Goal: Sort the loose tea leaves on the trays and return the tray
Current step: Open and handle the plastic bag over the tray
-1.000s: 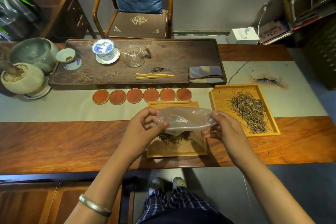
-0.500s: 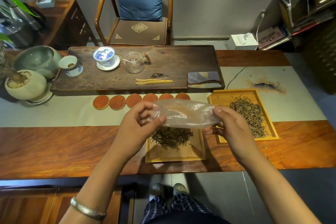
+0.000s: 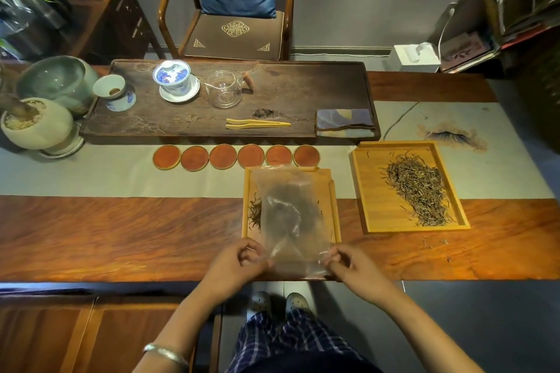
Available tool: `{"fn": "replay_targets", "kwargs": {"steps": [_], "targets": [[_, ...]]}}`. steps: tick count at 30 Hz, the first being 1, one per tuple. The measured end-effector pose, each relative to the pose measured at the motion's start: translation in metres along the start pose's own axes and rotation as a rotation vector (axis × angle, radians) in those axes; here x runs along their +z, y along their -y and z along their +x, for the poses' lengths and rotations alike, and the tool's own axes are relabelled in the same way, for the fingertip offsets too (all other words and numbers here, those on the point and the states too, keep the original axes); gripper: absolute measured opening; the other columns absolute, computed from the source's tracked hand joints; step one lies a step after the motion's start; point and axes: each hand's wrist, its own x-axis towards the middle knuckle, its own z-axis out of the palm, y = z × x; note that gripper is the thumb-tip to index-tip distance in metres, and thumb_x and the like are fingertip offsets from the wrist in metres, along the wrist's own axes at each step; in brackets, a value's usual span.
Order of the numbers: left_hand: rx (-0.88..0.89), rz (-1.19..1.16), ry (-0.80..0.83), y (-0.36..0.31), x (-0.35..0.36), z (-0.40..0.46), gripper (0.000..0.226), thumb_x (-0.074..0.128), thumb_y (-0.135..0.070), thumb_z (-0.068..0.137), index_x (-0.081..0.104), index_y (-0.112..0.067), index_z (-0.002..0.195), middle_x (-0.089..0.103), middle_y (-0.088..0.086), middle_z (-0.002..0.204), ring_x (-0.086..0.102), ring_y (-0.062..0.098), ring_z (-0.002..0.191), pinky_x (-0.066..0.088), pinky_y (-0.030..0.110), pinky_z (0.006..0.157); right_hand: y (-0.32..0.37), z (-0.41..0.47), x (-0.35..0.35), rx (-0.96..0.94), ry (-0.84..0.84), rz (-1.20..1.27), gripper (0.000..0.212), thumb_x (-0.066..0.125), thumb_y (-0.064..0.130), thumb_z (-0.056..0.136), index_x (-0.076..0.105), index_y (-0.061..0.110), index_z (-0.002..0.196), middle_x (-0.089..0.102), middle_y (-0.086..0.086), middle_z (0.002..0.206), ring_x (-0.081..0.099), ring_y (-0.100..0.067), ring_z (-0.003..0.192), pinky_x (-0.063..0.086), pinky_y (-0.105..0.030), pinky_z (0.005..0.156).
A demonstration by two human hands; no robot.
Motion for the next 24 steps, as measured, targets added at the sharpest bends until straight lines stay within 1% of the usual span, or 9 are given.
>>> {"fn": "replay_targets", "kwargs": {"steps": [3,5,6,8,11,15,17,21,24], "targets": [[-0.047,-0.078,-0.033,-0.005,-0.002,0.004,0.056,0.069,-0.066,0.064,0.067,-0.018,0.093,0.071,-0.001,0.077,0.065,0.013,0.07,0.053,0.03,0.072,-0.004,0.006,-0.001,0.013,0.033,-0.094,0.02,0.055,0.033,0.091,0.065,0.015,0.09,0.064,0.005,0.08,0.056,0.0,0.07,0.043,-0.017,0.069],[-0.087,-0.182,-0.075,-0.013,-0.003,0.009,0.072,0.066,-0.078,0.057,0.065,-0.013,0.089,0.072,0.001,0.078,0.067,0.015,0.07,0.054,0.027,0.065,0.0,0.014,-0.004,0.031,-0.027,-0.063,0.028,0.048,0.042,0.092,0.065,0.021,0.093,0.068,0.001,0.087,0.062,-0.002,0.077,0.05,-0.023,0.075],[-0.104,-0.195,-0.076,-0.018,-0.003,0.012,0.071,0.065,-0.078,0.058,0.065,-0.014,0.088,0.072,0.002,0.077,0.068,0.017,0.07,0.053,0.026,0.062,0.004,0.019,-0.005,0.05,-0.066,-0.015,0.03,0.046,0.042,0.093,0.065,0.019,0.095,0.069,-0.002,0.089,0.065,-0.009,0.08,0.054,-0.029,0.075],[-0.117,-0.191,-0.052,-0.028,-0.001,0.019,0.054,0.064,-0.071,0.066,0.061,-0.018,0.078,0.067,0.0,0.067,0.064,0.017,0.064,0.049,0.026,0.06,0.013,0.032,-0.006,0.106,-0.109,0.093,0.038,0.044,0.041,0.096,0.064,0.008,0.098,0.069,-0.012,0.086,0.066,-0.025,0.078,0.055,-0.04,0.073],[-0.086,-0.018,-0.073,-0.036,0.006,0.031,0.032,0.061,-0.049,0.085,0.055,-0.024,0.067,0.054,-0.009,0.052,0.05,0.005,0.049,0.041,0.024,0.055,0.022,0.047,-0.004,0.158,-0.1,0.13,0.045,0.045,0.041,0.097,0.064,0.0,0.094,0.06,-0.005,0.067,0.057,-0.023,0.064,0.049,-0.035,0.063],[-0.025,0.122,-0.193,-0.041,0.008,0.035,0.014,0.059,-0.022,0.091,0.066,-0.011,0.086,0.062,-0.004,0.064,0.05,-0.005,0.047,0.04,0.011,0.049,0.029,0.048,-0.003,0.108,-0.096,0.126,0.026,0.051,0.021,0.096,0.065,0.001,0.088,0.062,-0.008,0.075,0.058,-0.021,0.068,0.05,-0.036,0.07],[0.018,0.095,-0.201,-0.044,0.005,0.029,0.011,0.059,-0.019,0.09,0.068,-0.013,0.088,0.067,-0.001,0.071,0.056,-0.001,0.055,0.045,0.014,0.055,0.031,0.04,-0.004,0.061,-0.118,0.156,0.015,0.054,0.016,0.095,0.067,0.01,0.09,0.067,-0.004,0.083,0.062,-0.018,0.075,0.05,-0.028,0.072],[0.094,-0.018,-0.189,-0.047,-0.005,0.013,0.019,0.064,-0.017,0.088,0.068,-0.029,0.073,0.057,-0.006,0.055,0.051,0.008,0.052,0.043,0.019,0.053,0.043,0.025,-0.007,-0.04,-0.135,0.224,0.007,0.061,0.008,0.089,0.066,0.013,0.09,0.068,-0.005,0.085,0.063,-0.011,0.073,0.05,-0.016,0.065],[0.099,-0.097,-0.225,-0.047,-0.016,0.003,0.013,0.067,-0.012,0.085,0.069,-0.022,0.077,0.064,0.0,0.066,0.059,0.014,0.061,0.049,0.02,0.06,0.06,0.025,-0.004,-0.072,-0.128,0.276,0.005,0.065,0.008,0.086,0.064,0.013,0.088,0.065,-0.003,0.078,0.06,-0.007,0.065,0.048,-0.013,0.058]]}}
